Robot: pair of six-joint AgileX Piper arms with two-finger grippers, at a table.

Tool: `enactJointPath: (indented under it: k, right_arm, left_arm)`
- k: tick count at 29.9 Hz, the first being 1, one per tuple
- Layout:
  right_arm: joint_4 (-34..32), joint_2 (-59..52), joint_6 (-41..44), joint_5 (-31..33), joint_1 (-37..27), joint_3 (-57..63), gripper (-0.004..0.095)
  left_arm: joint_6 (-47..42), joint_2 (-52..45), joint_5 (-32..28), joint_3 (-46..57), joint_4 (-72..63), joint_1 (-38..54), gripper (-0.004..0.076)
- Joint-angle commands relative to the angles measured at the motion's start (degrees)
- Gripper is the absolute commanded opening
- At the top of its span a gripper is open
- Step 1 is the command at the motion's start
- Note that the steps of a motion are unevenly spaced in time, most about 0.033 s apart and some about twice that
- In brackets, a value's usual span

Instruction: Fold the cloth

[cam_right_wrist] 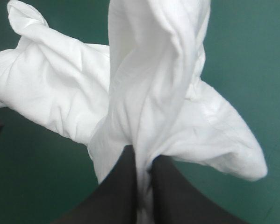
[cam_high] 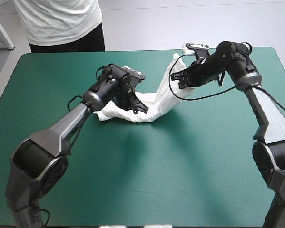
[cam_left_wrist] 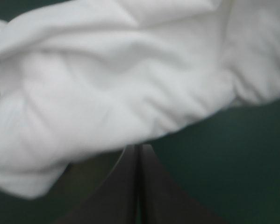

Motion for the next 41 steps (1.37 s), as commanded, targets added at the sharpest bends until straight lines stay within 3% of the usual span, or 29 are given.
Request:
enactJointPath:
  k: [1,8,15,24,28,31,35,36,38,41]
  right_arm:
    - [2.28,-3.7,-0.86,-2.86,0.63,-1.81,-0.0015]
    - [2.28,-3.36,-1.3,-7.88,5.98,-1.81,-0.0015]
    - [2.77,-0.73,-0.8,-14.68,12.45,-1.81,-0.0015]
    - [7.42,7.11,-0.58,-24.89,19.4,-2.37,-0.0015]
    - [10.83,11.48,-1.35,-23.81,20.8,-6.77,0.0005]
    - [11.72,13.27,-2.57,-20.79,21.34,-10.91,0.0166]
    - [10.89,13.37,-1.77,-14.86,21.47,-15.49,0.0538]
    - [9.93,13.37,-0.6,-12.97,21.36,-16.62,0.0587]
    - [6.63,13.27,2.6,-9.43,21.36,-18.39,0.0621]
    - [0.47,13.05,6.38,-5.09,21.36,-20.31,0.0583]
  left_arm:
    - [-3.41,-12.46,0.46,10.48,3.78,-0.07,-0.0009]
    - [-6.31,-33.78,0.63,29.66,3.53,-0.07,-0.001]
    - [-8.68,-48.6,3.77,34.66,1.52,-0.07,-0.001]
    - [-9.08,-55.8,3.77,34.77,-3.8,-0.07,-0.001]
    - [-9.08,-55.59,3.77,34.77,-6.4,-0.07,-0.001]
    - [-9.08,-55.59,3.77,35.39,-7.55,-0.07,-0.001]
    - [-9.08,-55.59,3.77,35.6,-8.65,-0.07,-0.001]
    - [-9.08,-55.59,3.77,35.6,-8.65,-0.07,-0.001]
    - [-9.08,-55.59,3.77,35.6,-8.74,-0.07,-0.001]
    - [-9.08,-55.59,3.77,35.6,-8.89,-0.07,-0.001]
